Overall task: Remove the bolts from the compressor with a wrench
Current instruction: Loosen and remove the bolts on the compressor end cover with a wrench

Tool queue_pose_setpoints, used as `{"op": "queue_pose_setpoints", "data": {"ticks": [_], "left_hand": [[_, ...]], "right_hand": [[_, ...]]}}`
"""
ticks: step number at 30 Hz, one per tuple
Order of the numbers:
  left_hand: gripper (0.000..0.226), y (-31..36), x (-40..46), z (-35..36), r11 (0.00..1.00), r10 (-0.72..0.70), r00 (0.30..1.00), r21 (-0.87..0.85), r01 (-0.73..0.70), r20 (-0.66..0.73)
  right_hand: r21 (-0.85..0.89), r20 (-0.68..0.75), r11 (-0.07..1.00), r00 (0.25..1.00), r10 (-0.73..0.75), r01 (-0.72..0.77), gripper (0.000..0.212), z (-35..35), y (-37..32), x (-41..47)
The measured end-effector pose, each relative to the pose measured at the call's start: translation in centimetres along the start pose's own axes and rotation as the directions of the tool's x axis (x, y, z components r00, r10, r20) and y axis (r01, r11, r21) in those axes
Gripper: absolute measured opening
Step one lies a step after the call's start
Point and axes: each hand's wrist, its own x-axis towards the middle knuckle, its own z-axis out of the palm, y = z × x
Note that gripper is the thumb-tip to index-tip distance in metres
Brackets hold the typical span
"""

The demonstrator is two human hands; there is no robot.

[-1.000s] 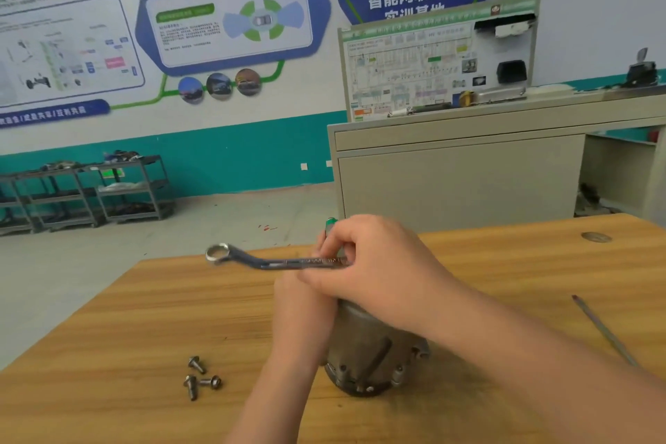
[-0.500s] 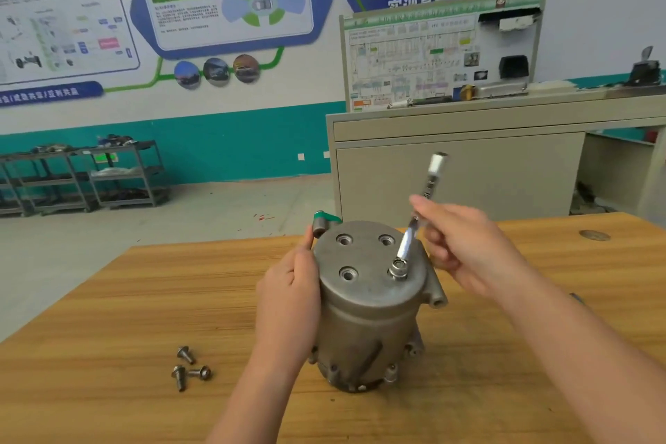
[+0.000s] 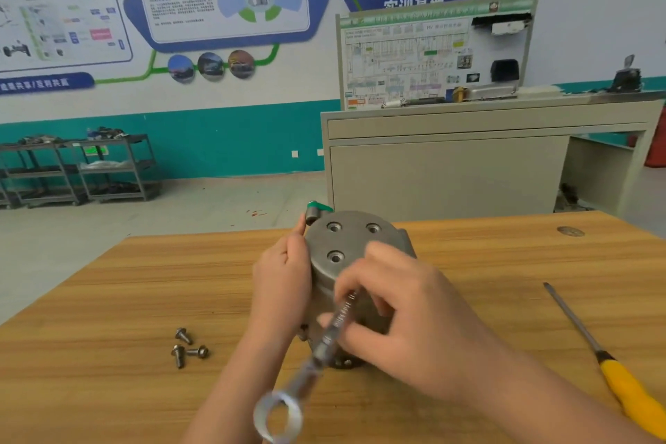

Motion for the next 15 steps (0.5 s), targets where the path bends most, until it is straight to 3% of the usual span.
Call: {"op": "queue_pose_setpoints", "data": {"ticks": [4, 5, 8, 9, 11, 13, 15], "left_hand": [[0.044, -0.5, -0.4, -0.5, 0.991, -0.04, 0.997, -0.124, 0.047, 0.063], [0.044, -0.6, -0.3, -0.5, 0.99, -0.049, 0.996, -0.129, 0.058, 0.072], [0.044, -0.3, -0.3, -0.4, 0.989, -0.046, 0.996, -0.134, 0.056, 0.074], [0.045, -0.2, -0.4, -0.3, 0.991, -0.032, 0.997, -0.13, 0.041, 0.069], [0.048, -0.1, -0.7, -0.2, 0.993, -0.019, 0.997, -0.118, 0.027, 0.071], [0.044, -0.2, -0.8, 0.0, 0.994, -0.022, 0.996, -0.105, 0.031, 0.082], [0.043, -0.2, -0.6, 0.3, 0.995, -0.003, 0.998, -0.103, 0.009, 0.059]], "right_hand": [[0.43, -0.2, 0.901, 0.967, 0.156, -0.056, 0.007, -0.3, 3.2, -4.6], [0.581, -0.221, 0.81, 0.943, 0.25, -0.078, 0.008, -0.4, 3.8, -4.9], [0.921, -0.097, 0.353, 0.78, 0.618, -0.165, 0.024, -0.3, 6.2, -3.4], [0.936, -0.053, 0.283, 0.707, 0.705, -0.212, 0.025, -0.5, 7.1, -2.1], [0.883, 0.042, 0.251, 0.599, 0.8, -0.397, 0.023, -1.2, 8.7, 1.2], [0.772, 0.186, 0.253, 0.588, 0.787, -0.583, 0.017, -1.9, 9.1, 5.1], [0.576, 0.295, 0.378, 0.615, 0.731, -0.725, 0.015, -2.3, 7.9, 8.6]]}}
